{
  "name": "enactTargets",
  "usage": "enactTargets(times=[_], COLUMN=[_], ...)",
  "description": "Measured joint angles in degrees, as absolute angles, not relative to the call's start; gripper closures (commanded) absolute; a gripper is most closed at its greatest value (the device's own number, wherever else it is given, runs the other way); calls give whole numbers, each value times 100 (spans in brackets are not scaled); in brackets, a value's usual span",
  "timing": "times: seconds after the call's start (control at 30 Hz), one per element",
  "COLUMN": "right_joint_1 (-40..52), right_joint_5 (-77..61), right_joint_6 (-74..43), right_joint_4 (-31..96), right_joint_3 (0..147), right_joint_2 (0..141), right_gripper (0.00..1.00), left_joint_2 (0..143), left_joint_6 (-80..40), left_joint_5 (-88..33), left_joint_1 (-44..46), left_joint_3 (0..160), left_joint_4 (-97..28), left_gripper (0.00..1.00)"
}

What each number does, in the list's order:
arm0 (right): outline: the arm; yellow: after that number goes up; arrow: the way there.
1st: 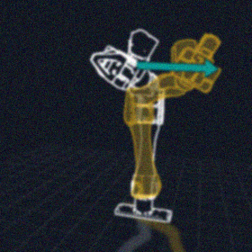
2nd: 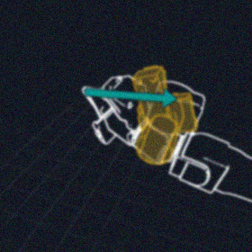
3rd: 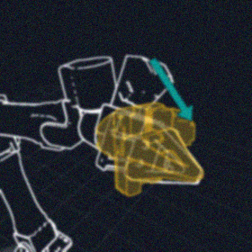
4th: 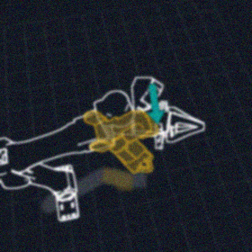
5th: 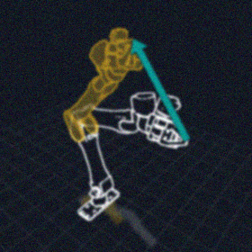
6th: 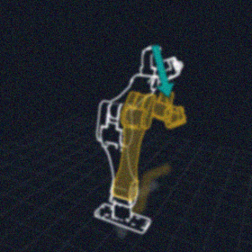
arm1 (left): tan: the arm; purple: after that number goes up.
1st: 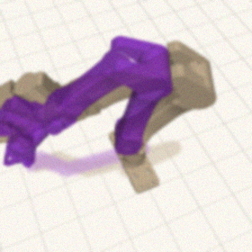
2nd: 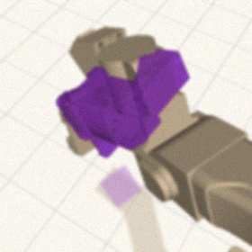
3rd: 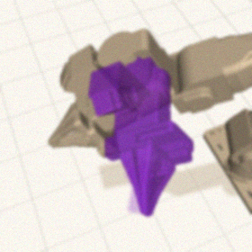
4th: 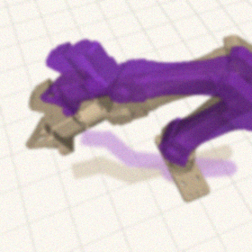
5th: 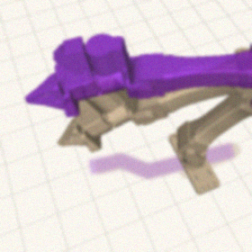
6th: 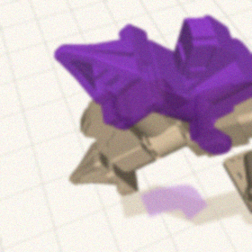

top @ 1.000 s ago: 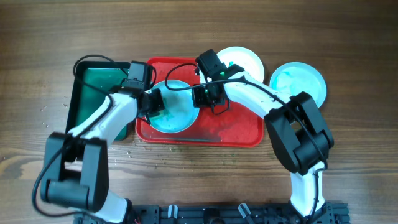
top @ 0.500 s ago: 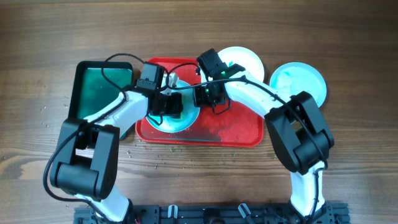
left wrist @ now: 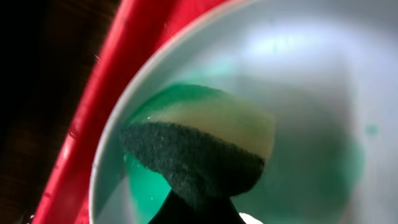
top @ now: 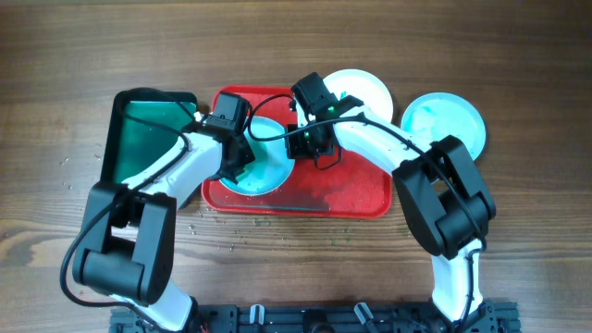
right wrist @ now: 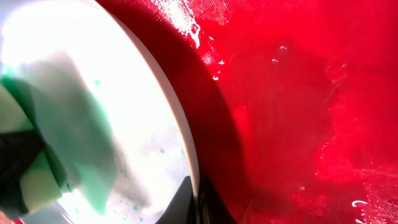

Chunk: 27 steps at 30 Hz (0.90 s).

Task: Clean dirty plates on tray and stack at the side
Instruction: 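Lift the plate with the right gripper and stack it on the cleaned plate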

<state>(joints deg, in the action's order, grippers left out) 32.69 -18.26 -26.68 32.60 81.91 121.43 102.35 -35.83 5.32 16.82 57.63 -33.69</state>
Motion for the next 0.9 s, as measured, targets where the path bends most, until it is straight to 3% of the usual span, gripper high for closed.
enactTargets(times=[0.1,0.17,0.27,0.37,0.47,0.6,0.67,0.9], right_joint_1=[3269,3269,3262,3262,3258,3258,3258,3269], right_joint_5=[-1828,-1826,-1824,-1815,-1822,-1824,-1841,-1890], right_joint_6=[-2665,-2665,-2661,-2641,-2578,-2539,-2539,-2475], right_joint_4=[3258,3256,3277,3242,3234,3234,3223,3197], right_joint_3=[8191,8191,8191,8191,8191,8191,8191,8191], right_joint_2=[12143,12143,12143,12145,12149,12149,12151,12158], right_gripper=[96,96,96,96,96,96,96,96], left_joint_2=[10210,10289,10398,10394,10398,10412,10412,10141], left_joint_6=[-2783,-1977,-1570,-1988,-2681,-3369,-3496,-3774], left_joint_5=[-657,-2167,-2786,-2440,-1212,207,419,539], left_joint_1=[1653,1660,1680,1737,1789,1732,1662,1155], left_joint_3=[5747,5653,5559,5507,5509,5500,5540,6722], left_joint_4=[-3411,-3339,-3098,-2526,-1522,-1100,-1337,-4191], left_gripper=[96,96,96,96,96,96,96,96])
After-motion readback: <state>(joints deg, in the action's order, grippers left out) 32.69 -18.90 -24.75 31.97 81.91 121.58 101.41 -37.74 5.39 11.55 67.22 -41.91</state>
